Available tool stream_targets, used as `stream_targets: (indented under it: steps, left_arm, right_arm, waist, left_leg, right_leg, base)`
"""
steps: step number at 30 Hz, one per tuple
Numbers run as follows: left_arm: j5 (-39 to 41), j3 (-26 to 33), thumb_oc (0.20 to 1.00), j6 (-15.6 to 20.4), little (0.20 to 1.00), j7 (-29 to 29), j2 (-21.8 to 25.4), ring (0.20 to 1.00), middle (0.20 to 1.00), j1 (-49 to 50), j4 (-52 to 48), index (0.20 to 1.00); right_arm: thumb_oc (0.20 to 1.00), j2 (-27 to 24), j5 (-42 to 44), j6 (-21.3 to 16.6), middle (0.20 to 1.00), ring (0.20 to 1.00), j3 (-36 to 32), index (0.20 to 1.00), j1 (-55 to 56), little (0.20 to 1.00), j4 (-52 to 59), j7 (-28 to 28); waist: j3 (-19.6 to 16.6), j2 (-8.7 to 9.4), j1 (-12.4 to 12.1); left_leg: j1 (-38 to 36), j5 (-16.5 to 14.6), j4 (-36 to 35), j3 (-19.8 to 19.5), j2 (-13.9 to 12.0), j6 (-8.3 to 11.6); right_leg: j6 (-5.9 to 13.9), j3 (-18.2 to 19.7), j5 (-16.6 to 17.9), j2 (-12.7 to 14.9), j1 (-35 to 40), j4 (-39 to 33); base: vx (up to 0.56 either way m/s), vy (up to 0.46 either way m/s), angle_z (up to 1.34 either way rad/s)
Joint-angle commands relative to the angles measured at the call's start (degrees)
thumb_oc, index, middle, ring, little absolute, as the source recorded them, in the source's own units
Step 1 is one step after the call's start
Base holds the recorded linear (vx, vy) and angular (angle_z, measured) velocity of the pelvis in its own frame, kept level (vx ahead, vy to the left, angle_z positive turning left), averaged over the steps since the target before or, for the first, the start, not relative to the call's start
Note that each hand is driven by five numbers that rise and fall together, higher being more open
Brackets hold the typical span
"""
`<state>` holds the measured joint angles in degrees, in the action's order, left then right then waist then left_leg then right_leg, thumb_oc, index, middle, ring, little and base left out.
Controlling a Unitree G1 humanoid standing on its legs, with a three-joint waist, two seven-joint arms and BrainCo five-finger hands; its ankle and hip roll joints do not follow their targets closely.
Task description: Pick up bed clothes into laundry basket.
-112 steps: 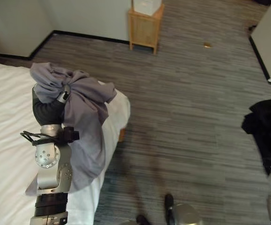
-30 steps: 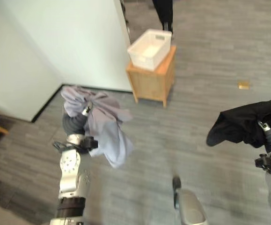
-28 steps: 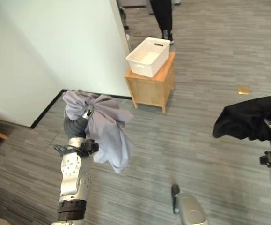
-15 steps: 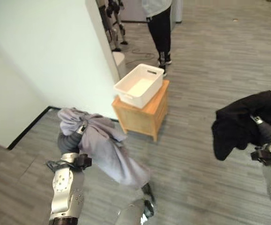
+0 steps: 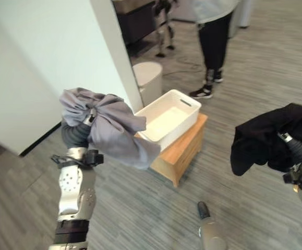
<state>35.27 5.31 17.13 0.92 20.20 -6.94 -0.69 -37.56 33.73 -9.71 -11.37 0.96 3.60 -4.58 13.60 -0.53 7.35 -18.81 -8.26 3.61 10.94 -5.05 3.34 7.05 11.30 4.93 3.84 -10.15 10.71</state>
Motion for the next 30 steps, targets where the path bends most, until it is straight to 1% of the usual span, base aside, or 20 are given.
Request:
stream_targets:
  steps: [1, 2, 5, 6, 7, 8, 10, 11, 12, 14, 15, 16, 18, 19, 20, 22, 23, 24, 25, 30]
  left_arm:
    - [1.72, 1.09, 0.200, 3.49, 0.200, -2.40, 2.54, 0.200, 0.200, -2.84, -4.09, 0.200]
    - [1.75, 1.02, 0.200, 3.50, 0.200, -2.43, 2.53, 0.200, 0.200, -2.89, -4.05, 0.200]
    - [4.07, -0.50, 0.200, 3.39, 0.200, -2.66, 1.10, 0.200, 0.200, -4.16, -2.58, 0.200]
    - [4.25, -0.80, 0.200, 3.22, 0.200, -2.65, 1.16, 0.200, 0.200, -4.43, -2.30, 0.200]
    - [4.30, -1.05, 0.200, 3.08, 0.200, -2.76, 1.33, 0.200, 0.200, -4.53, -2.20, 0.200]
    - [4.03, -1.14, 0.200, 2.75, 0.200, -2.74, 2.29, 0.200, 0.200, -5.19, -1.62, 0.200]
    - [3.37, -1.46, 0.200, 2.72, 0.200, -2.57, 3.70, 0.200, 0.200, -6.44, -0.80, 0.200]
    - [2.02, -2.69, 0.200, 2.67, 0.200, -1.69, 6.41, 0.200, 0.200, -9.60, 1.12, 0.200]
    - [1.99, -2.82, 0.200, 2.78, 0.200, -1.64, 6.46, 0.200, 0.200, -9.94, 1.40, 0.200]
    - [-0.99, -6.16, 0.200, 2.88, 0.200, -0.34, 13.13, 0.200, 0.200, -17.65, 4.34, 0.200]
    - [-1.01, -6.42, 0.200, 3.06, 0.200, -0.29, 13.25, 0.200, 0.200, -18.18, 4.78, 0.200]
    - [-1.75, -8.59, 0.200, 3.30, 0.200, -0.73, 18.60, 0.200, 0.200, -24.20, 5.55, 0.200]
    - [-1.87, -10.30, 0.200, 3.72, 0.200, -0.61, 20.81, 0.200, 0.200, -27.74, 6.26, 0.200]
    - [-1.98, -13.87, 0.200, 3.61, 0.200, -0.70, 25.17, 0.200, 0.200, -34.90, 7.95, 0.200]
    - [-1.79, -14.48, 0.200, 3.80, 0.200, -0.77, 25.35, 0.200, 0.200, -35.72, 8.53, 0.200]
    - [-0.45, -19.80, 0.200, 3.69, 0.200, -1.33, 28.65, 0.200, 0.200, -43.73, 12.00, 0.200]
    - [0.85, -25.22, 0.200, 3.31, 0.200, -2.03, 31.92, 0.200, 0.200, -51.60, 15.30, 0.200]
    - [1.13, -26.05, 0.200, 3.50, 0.200, -2.17, 31.96, 0.200, 0.200, -52.62, 15.93, 0.200]
    - [4.59, -30.60, 0.200, 3.13, 0.200, -3.78, 32.54, 0.200, 0.200, -58.82, 19.94, 0.200]
    - [10.37, -35.85, 0.200, 3.14, 0.200, -5.55, 31.55, 0.200, 0.200, -67.83, 26.75, 0.200]
  right_arm:
    - [0.200, -1.85, 1.30, -4.79, 0.200, 0.200, -3.15, 0.200, -3.87, 0.200, 5.91, -2.54]
    - [0.200, -1.86, 1.31, -4.79, 0.200, 0.200, -3.25, 0.200, -3.79, 0.200, 5.93, -2.55]
    - [0.200, -3.14, 2.77, -6.09, 0.200, 0.200, -4.20, 0.200, -4.31, 0.200, 6.34, -2.09]
    - [0.200, -3.49, 2.59, -6.14, 0.200, 0.200, -4.56, 0.200, -3.96, 0.200, 6.21, -1.67]
    - [0.200, -3.50, 2.65, -5.93, 0.200, 0.200, -5.03, 0.200, -3.43, 0.200, 6.45, -1.51]
    - [0.200, -3.72, 2.77, -5.62, 0.200, 0.200, -5.88, 0.200, -2.18, 0.200, 7.02, -1.93]
    - [0.200, -3.96, 2.89, -5.61, 0.200, 0.200, -6.38, 0.200, -1.46, 0.200, 7.54, -2.24]
    - [0.200, -5.17, 2.38, -5.50, 0.200, 0.200, -5.86, 0.200, -1.50, 0.200, 7.80, -2.14]
    - [0.200, -5.15, 2.38, -5.53, 0.200, 0.200, -5.91, 0.200, -1.60, 0.200, 7.72, -2.13]
    - [0.200, -6.56, 2.65, -5.26, 0.200, 0.200, -2.53, 0.200, -4.12, 0.200, 7.67, -2.39]
    - [0.200, -6.46, 2.62, -5.30, 0.200, 0.200, -2.62, 0.200, -4.27, 0.200, 7.57, -2.38]
    - [0.200, -5.93, 3.73, -4.61, 0.200, 0.200, -1.62, 0.200, -4.59, 0.200, 8.44, -3.98]
    - [0.200, -5.04, 3.91, -4.71, 0.200, 0.200, -1.13, 0.200, -4.85, 0.200, 8.72, -4.39]
    - [0.200, -4.31, 3.59, -4.48, 0.200, 0.200, -0.26, 0.200, -4.31, 0.200, 8.75, -4.88]
    - [0.200, -4.02, 3.55, -4.46, 0.200, 0.200, -0.48, 0.200, -4.35, 0.200, 8.76, -4.87]
    - [0.200, -3.03, 3.37, -4.24, 0.200, 0.200, 0.30, 0.200, -3.52, 0.200, 8.85, -5.26]
    - [0.200, -3.19, 3.37, -3.98, 0.200, 0.200, 1.58, 0.200, -2.71, 0.200, 9.24, -5.84]
    - [0.200, -2.84, 3.35, -3.95, 0.200, 0.200, 1.34, 0.200, -2.72, 0.200, 9.27, -5.84]
    - [0.200, -2.53, 3.77, -3.70, 0.200, 0.200, 2.10, 0.200, -1.45, 0.200, 9.95, -6.69]
    - [0.200, -0.27, 3.52, -3.36, 0.200, 0.200, 1.86, 0.200, 0.97, 0.200, 9.94, -6.83]
  waist:
    - [-0.93, 1.85, -1.03]
    - [-0.98, 1.77, -0.56]
    - [0.08, 3.21, -0.66]
    - [0.27, 3.51, -0.54]
    - [0.49, 3.70, -0.50]
    - [0.08, 3.53, -0.22]
    - [-0.48, 3.47, -0.05]
    - [-0.81, 2.85, -0.13]
    - [-0.80, 2.99, -0.08]
    - [-0.98, 1.29, 0.67]
    - [-0.80, 1.36, 0.60]
    - [-1.41, 0.30, 1.87]
    - [-1.77, -0.19, 1.98]
    - [-2.58, -1.07, 2.96]
    - [-2.47, -0.83, 2.72]
    - [-2.79, -1.27, 3.19]
    - [-2.93, -2.20, 4.26]
    - [-2.84, -1.91, 4.01]
    - [-2.61, -2.23, 4.72]
    - [-2.27, -2.13, 5.40]
  left_leg:
    - [7.79, 4.87, 4.42, 1.10, 1.98, 2.16]
    - [8.40, 4.60, 5.23, 0.49, 1.75, 2.28]
    - [14.69, 10.62, 18.17, 2.42, -2.15, 4.48]
    - [15.63, 11.88, 19.05, 3.93, -3.35, 4.70]
    - [16.70, 12.53, 18.90, 4.73, -4.26, 4.78]
    - [17.57, 13.30, 13.99, 6.16, -5.62, 4.67]
    - [17.34, 13.94, 8.66, 7.12, -5.79, 4.55]
    - [18.11, 14.55, 2.77, 6.63, -5.55, 4.64]
    - [17.90, 14.90, 2.13, 6.59, -5.29, 4.62]
    - [17.03, 16.84, -2.75, 5.44, -4.85, 5.52]
    - [16.93, 17.03, -3.00, 5.39, -4.89, 5.60]
    - [14.26, 15.85, -5.99, 6.53, -3.63, 5.25]
    - [13.08, 15.81, -7.57, 7.06, -3.00, 5.02]
    - [12.15, 14.92, -8.61, 7.79, -1.96, 4.80]
    - [12.17, 14.86, -8.61, 7.85, -1.91, 4.76]
    - [11.72, 14.13, -8.61, 8.93, -1.35, 4.61]
    - [11.70, 13.67, -8.61, 9.54, -0.82, 4.47]
    - [11.76, 13.64, -8.61, 9.56, -0.78, 4.44]
    - [11.85, 13.25, -8.61, 10.32, -0.44, 4.33]
    - [12.20, 12.71, -8.61, 11.79, 0.02, 4.33]
  right_leg:
    - [0.55, -2.00, -2.31, 2.99, 7.72, -6.41]
    - [0.42, -2.62, -2.17, 3.00, 7.92, -6.72]
    - [-2.81, -6.46, -4.10, 2.92, 12.73, -7.61]
    - [-3.54, -7.08, -4.73, 2.97, 13.76, -7.72]
    - [-3.97, -7.76, -5.43, 3.04, 14.79, -7.79]
    - [-3.90, -8.60, -6.38, 3.13, 16.02, -8.23]
    - [-3.47, -9.15, -7.12, 3.52, 16.66, -8.79]
    - [-3.05, -9.64, -8.05, 3.56, 16.98, -8.61]
    - [-3.01, -9.75, -8.18, 3.72, 16.93, -8.54]
    - [-2.32, -10.17, -9.40, 3.17, 16.93, -7.65]
    - [-2.37, -10.22, -9.38, 3.10, 16.96, -7.67]
    - [-1.49, -10.17, -9.82, 3.39, 17.06, -7.62]
    - [-1.22, -9.83, -9.13, 3.36, 16.67, -7.83]
    - [-0.54, -9.70, -8.59, 3.69, 16.48, -8.49]
    - [-0.48, -9.66, -8.55, 3.74, 16.48, -8.59]
    - [0.22, -9.40, -7.73, 4.28, 16.24, -9.31]
    - [1.16, -9.28, -6.95, 4.84, 15.92, -9.83]
    - [1.20, -9.26, -6.89, 4.87, 15.89, -9.92]
    - [1.99, -9.00, -6.03, 5.38, 15.38, -10.33]
    - [2.91, -8.51, -4.67, 6.00, 14.49, -11.59]
  base:
    - [0.11, -0.246, 0.31]
    - [0.17, -0.393, 0.23]
    - [0.13, -0.293, 0.54]
    - [0.14, -0.221, 0.51]
    - [0.21, -0.122, 0.60]
    - [0.17, -0.062, 0.51]
    - [0.22, 0.035, 0.31]
    - [0.23, 0.079, 0.32]
    - [0.22, 0.093, 0.31]
    - [0.20, 0.090, 0.16]
    - [0.25, 0.178, -0.12]
    - [0.20, 0.166, -0.30]
    - [0.19, 0.148, -0.23]
    - [0.13, 0.078, -0.23]
    - [0.22, 0.138, -0.37]
    - [0.14, 0.098, -0.29]
    - [0.09, 0.069, -0.19]
    - [0.15, 0.117, -0.22]
    - [0.06, 0.053, -0.20]
    - [0.09, 0.055, -0.11]
